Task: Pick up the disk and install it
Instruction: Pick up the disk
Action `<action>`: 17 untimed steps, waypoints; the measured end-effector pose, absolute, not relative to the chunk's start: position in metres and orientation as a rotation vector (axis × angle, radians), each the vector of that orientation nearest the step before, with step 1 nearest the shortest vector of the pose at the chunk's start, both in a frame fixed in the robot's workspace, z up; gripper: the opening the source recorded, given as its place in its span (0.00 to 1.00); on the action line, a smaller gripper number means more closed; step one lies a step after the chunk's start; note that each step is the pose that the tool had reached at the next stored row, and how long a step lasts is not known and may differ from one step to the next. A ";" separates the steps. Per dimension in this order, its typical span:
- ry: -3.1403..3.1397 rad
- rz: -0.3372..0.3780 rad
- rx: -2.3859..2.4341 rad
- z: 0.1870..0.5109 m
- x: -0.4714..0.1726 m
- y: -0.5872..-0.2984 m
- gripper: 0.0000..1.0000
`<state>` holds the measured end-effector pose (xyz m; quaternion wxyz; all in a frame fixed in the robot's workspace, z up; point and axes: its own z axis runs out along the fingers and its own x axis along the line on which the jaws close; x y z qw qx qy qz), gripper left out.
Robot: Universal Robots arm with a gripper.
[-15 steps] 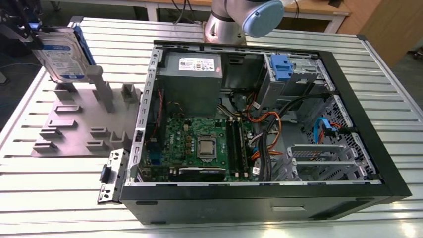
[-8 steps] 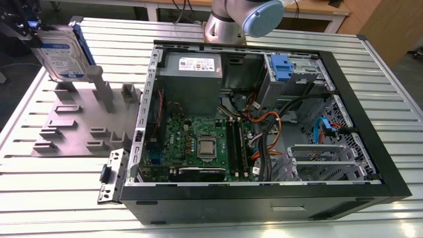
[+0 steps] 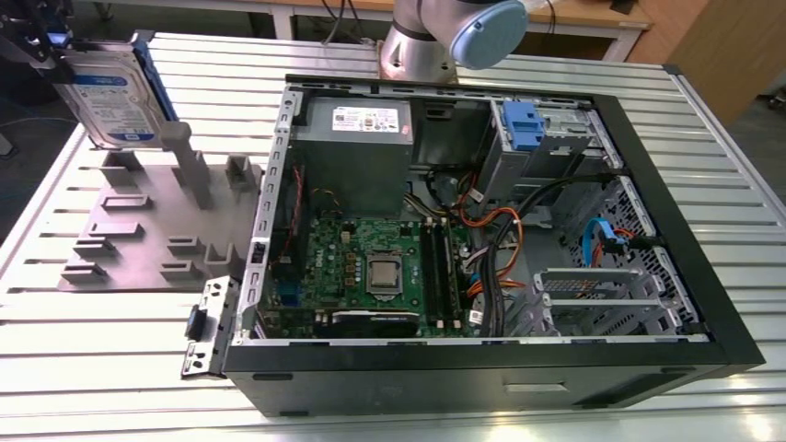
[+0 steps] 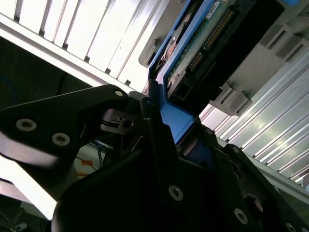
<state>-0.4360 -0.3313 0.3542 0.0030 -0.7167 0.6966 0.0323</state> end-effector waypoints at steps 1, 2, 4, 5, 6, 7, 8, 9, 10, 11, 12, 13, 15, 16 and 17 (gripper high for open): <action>2.184 0.101 -2.247 0.354 -0.436 -0.331 0.37; 2.184 0.101 -2.247 0.354 -0.436 -0.331 0.37; 2.185 0.101 -2.247 0.355 -0.436 -0.331 0.37; 2.185 0.102 -2.247 0.355 -0.436 -0.331 0.37; 2.185 0.101 -2.247 0.356 -0.436 -0.331 0.37; 2.184 0.101 -2.247 0.356 -0.436 -0.331 0.37; 2.184 0.101 -2.247 0.357 -0.436 -0.331 0.37; 2.184 0.101 -2.247 0.358 -0.436 -0.331 0.37; 2.184 0.101 -2.247 0.359 -0.436 -0.331 0.37; 2.184 0.101 -2.247 0.359 -0.436 -0.331 0.37; 2.184 0.101 -2.247 0.360 -0.436 -0.331 0.37; 2.184 0.101 -2.247 0.360 -0.436 -0.331 0.37; 2.184 0.101 -2.247 0.362 -0.436 -0.331 0.37; 2.184 0.101 -2.247 0.362 -0.436 -0.331 0.37; 2.184 0.101 -2.247 0.363 -0.436 -0.331 0.37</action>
